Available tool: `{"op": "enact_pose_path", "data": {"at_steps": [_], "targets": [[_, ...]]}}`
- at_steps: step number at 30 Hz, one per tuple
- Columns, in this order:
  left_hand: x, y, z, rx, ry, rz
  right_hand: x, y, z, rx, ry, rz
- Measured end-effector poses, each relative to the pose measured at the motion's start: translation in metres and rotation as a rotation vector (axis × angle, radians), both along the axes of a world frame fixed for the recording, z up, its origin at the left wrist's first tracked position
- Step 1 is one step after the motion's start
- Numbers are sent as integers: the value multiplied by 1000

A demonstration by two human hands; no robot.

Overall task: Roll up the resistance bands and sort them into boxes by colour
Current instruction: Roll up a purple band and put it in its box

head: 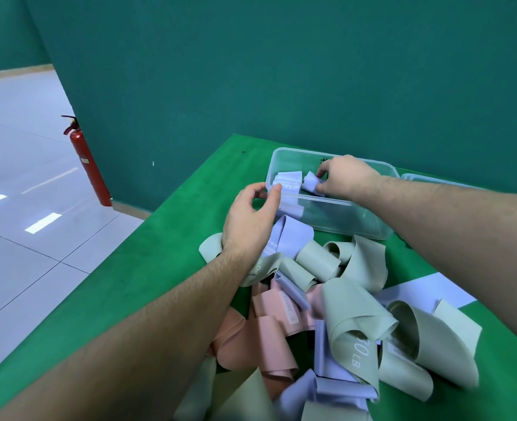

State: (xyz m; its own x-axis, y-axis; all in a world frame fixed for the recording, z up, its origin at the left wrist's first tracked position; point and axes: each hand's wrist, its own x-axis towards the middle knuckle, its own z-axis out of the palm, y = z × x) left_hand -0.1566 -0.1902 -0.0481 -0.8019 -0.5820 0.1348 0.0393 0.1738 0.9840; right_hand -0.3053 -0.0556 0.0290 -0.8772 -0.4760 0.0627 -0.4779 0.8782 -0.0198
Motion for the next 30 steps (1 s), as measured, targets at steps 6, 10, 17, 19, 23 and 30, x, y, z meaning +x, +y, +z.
{"op": "enact_pose_path", "data": {"at_steps": [6, 10, 17, 19, 23, 30], "targets": [[0, 0, 0, -16, 1, 4, -1, -1, -4, 45, -89, 64], [-1, 0, 0, -21, -1, 8, -4, 2, -4, -40, -112, 70], [0, 0, 1, -17, -4, 8, -6, 0, -2, 14, -5, 49], [0, 0, 1, -11, -1, 8, -4, -2, 2, 87, 71, 48], [-1, 0, 0, -5, 8, 14, 0, -4, 6, 229, 170, 71], [-1, 0, -1, 0, 14, 13, -5, -6, 2, 149, 44, 65]]}}
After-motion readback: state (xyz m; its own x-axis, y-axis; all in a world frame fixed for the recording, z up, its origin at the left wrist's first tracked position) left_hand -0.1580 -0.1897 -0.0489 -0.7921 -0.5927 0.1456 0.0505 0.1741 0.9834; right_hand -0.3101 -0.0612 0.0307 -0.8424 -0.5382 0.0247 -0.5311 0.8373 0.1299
